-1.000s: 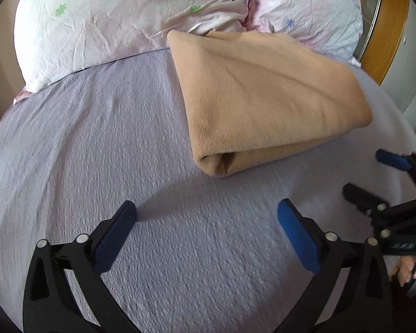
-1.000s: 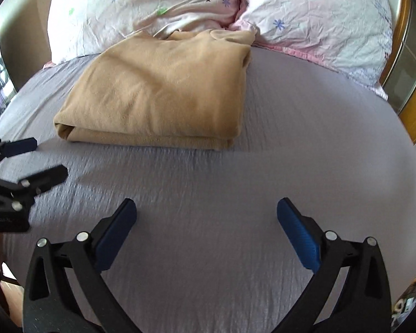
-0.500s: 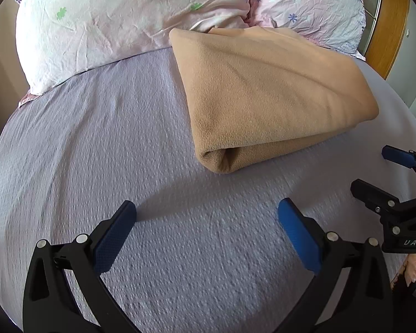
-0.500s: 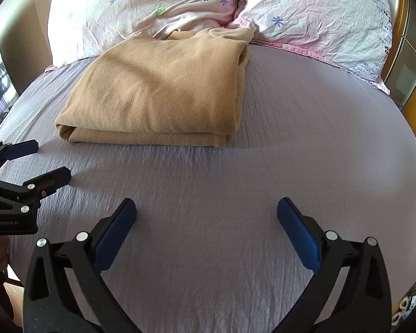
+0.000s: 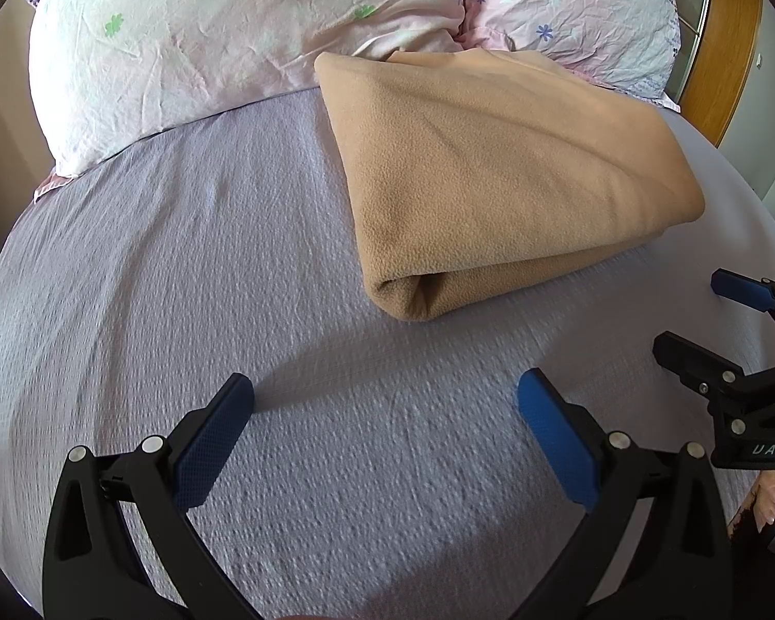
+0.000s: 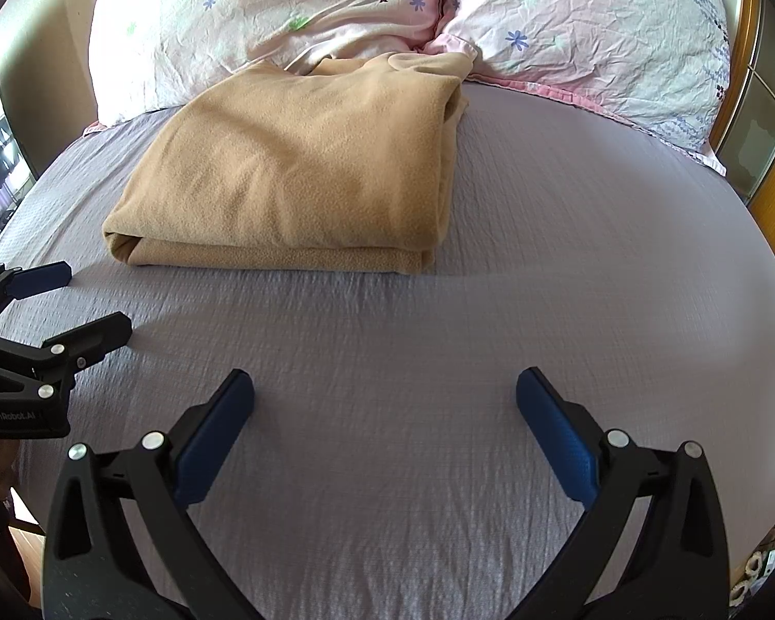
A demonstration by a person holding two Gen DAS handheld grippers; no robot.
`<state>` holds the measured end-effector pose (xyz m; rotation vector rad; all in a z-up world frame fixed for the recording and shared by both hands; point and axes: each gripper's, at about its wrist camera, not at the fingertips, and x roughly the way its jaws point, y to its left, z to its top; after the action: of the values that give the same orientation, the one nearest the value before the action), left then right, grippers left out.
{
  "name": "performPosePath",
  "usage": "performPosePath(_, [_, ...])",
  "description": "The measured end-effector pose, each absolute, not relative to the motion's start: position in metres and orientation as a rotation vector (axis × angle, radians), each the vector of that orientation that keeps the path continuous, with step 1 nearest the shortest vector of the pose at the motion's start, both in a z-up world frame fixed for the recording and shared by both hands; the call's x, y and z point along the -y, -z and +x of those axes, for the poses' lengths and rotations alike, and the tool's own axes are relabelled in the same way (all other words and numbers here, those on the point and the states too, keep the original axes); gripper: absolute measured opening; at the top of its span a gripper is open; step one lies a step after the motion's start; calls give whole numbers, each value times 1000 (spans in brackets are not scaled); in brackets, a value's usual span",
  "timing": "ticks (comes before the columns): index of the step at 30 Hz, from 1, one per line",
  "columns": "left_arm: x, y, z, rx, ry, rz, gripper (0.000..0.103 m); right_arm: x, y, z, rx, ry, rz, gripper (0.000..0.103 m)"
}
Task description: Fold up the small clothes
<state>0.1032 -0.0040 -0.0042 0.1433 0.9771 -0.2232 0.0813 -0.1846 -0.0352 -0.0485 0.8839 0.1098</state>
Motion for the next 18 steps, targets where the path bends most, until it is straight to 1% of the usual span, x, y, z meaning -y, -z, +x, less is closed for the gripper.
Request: performPosePath(18, [5,4,102,-980,219,143,102,185,36,82,-884,-110,-48,101])
